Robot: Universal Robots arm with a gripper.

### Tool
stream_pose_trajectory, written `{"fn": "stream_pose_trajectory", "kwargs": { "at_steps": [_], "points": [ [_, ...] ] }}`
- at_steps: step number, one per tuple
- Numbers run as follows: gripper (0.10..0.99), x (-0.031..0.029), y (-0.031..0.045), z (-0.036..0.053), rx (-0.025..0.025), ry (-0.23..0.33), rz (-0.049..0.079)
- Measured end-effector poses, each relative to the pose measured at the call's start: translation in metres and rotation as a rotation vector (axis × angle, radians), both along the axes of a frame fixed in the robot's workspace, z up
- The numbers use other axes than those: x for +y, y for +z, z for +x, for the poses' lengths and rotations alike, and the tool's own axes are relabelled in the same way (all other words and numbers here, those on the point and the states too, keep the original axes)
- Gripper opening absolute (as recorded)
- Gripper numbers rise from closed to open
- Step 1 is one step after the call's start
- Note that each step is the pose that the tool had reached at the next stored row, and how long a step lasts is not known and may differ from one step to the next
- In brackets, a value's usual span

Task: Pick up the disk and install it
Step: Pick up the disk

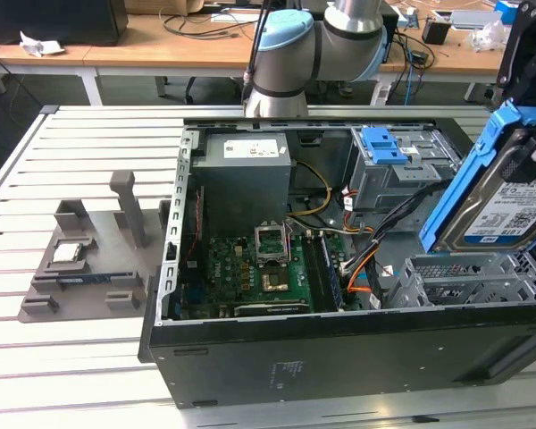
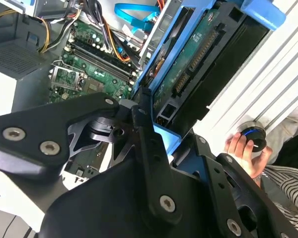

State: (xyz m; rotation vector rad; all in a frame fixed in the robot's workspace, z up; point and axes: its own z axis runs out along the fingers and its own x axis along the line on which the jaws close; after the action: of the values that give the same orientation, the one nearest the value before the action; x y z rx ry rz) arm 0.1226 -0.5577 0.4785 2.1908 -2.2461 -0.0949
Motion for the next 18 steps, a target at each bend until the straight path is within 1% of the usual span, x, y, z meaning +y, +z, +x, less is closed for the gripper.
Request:
{"fn": "stream_pose_trajectory", "kwargs": {
  "at_steps": [5,7,9,10,12,18],
  "points": [
    [0.369,0.0,-0.0153,0.0001,0.0013,0.0,0.0],
    [0.369,0.0,-0.0198,0.0002,0.0014,0.0,0.0],
    [0.369,0.0,-0.0259,0.0004,0.0018,0.0,0.0],
    [0.369,0.0,-0.0281,0.0021,0.0019,0.0,0.0],
    [0.369,0.0005,-0.0294,0.0057,0.0019,0.0,-0.001],
    [0.369,0.0005,-0.0295,0.0063,0.0018,0.0,-0.001]
  ]
}}
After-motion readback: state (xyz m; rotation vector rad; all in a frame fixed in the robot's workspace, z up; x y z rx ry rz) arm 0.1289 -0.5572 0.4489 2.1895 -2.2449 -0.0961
